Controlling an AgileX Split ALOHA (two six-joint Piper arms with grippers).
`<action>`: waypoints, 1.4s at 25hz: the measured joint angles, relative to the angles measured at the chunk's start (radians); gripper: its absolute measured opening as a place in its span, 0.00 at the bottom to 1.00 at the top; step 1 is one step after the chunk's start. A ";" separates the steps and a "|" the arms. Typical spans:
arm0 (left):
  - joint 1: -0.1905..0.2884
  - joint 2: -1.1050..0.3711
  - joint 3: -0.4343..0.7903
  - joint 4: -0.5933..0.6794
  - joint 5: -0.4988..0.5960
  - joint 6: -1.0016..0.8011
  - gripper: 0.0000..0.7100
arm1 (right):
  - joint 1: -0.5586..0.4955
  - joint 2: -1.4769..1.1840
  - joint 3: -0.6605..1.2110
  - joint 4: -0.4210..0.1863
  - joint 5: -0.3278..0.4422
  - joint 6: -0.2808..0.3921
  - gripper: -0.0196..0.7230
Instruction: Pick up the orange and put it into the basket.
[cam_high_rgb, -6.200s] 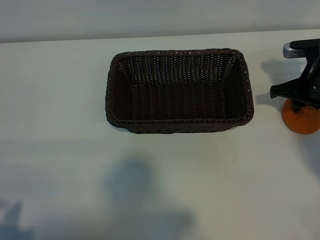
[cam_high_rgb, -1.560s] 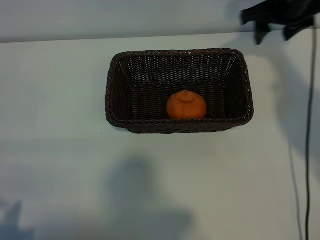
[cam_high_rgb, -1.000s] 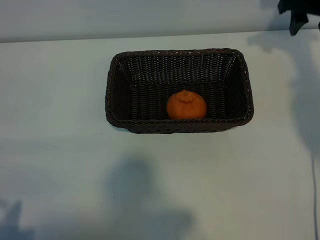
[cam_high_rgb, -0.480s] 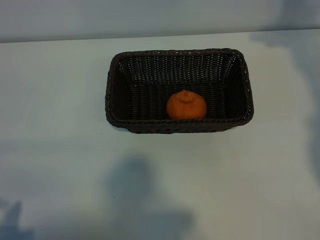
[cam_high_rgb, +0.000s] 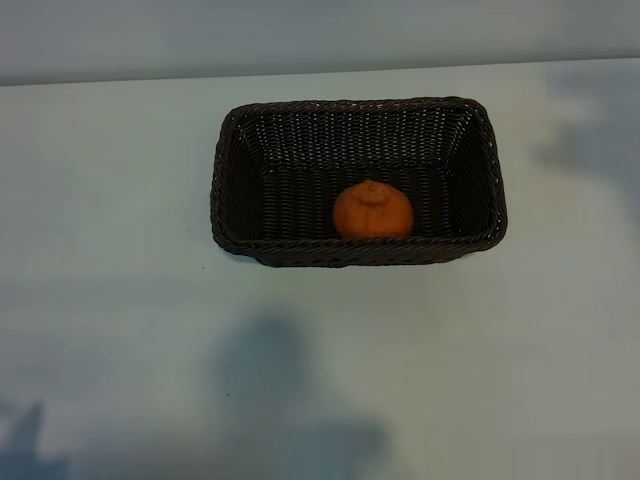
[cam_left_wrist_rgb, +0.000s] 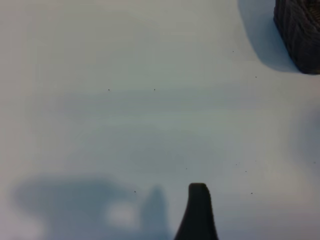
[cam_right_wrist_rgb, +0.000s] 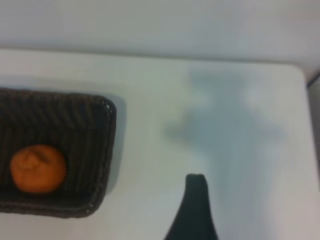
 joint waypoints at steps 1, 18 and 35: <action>0.000 0.000 0.000 0.000 0.000 0.000 0.83 | 0.000 -0.050 0.022 0.000 0.000 0.000 0.81; 0.000 0.000 0.000 0.000 0.000 -0.002 0.83 | 0.000 -0.792 0.535 -0.071 -0.056 0.018 0.81; 0.000 0.000 0.000 0.000 0.000 -0.002 0.83 | 0.000 -1.036 0.849 -0.007 -0.058 0.026 0.78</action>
